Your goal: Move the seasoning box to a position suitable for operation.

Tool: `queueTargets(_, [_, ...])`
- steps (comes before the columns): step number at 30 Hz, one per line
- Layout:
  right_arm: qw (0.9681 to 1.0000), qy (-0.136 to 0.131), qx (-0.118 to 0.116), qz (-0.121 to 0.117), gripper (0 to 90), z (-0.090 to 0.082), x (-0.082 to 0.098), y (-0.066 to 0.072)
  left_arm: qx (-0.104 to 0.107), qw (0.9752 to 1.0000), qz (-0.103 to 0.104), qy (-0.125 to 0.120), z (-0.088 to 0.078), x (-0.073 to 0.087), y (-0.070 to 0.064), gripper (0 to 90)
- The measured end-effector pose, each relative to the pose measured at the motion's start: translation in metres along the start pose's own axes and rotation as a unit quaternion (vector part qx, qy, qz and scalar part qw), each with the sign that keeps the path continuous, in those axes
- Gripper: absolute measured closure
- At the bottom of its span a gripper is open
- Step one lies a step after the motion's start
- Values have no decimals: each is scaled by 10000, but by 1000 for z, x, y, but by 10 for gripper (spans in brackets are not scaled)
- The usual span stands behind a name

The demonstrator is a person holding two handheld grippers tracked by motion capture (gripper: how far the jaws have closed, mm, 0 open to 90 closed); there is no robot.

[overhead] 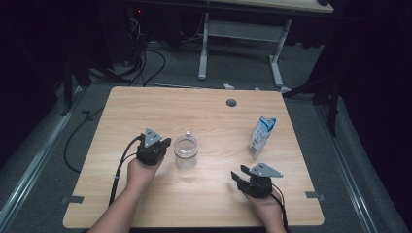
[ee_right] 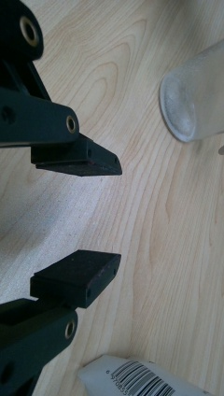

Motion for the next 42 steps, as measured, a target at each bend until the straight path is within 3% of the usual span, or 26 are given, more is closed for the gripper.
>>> queueTargets(7, [10000,11,-7,-15,512,0,0,-1,125,9999,20,-79,12,-8,-3,900])
queueTargets(14, [10000,29,8,1,511,0,0,0,156,9998,65,-63,9,-4,-6,900])
queueTargets(24, [10000,42,8,-6,510,1,0,0,215,9996,50,-200,-9,5,-18,900])
queueTargets(33, [10000,39,-13,-3,510,0,0,0,329,9987,75,-382,-32,17,-42,900])
queueTargets(42, [10000,28,-9,26,511,0,0,0,406,9984,69,-399,-38,24,-51,900])
Point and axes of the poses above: each handheld gripper's, and its own axes: z roughly forward along the jaws, x roughly out of its underside, y roughly to its left, the point moved 3 cm from there along z, roughly forward along the jaws, and after that the axes turned 4 degrees about -z, right-handed, at the moved point
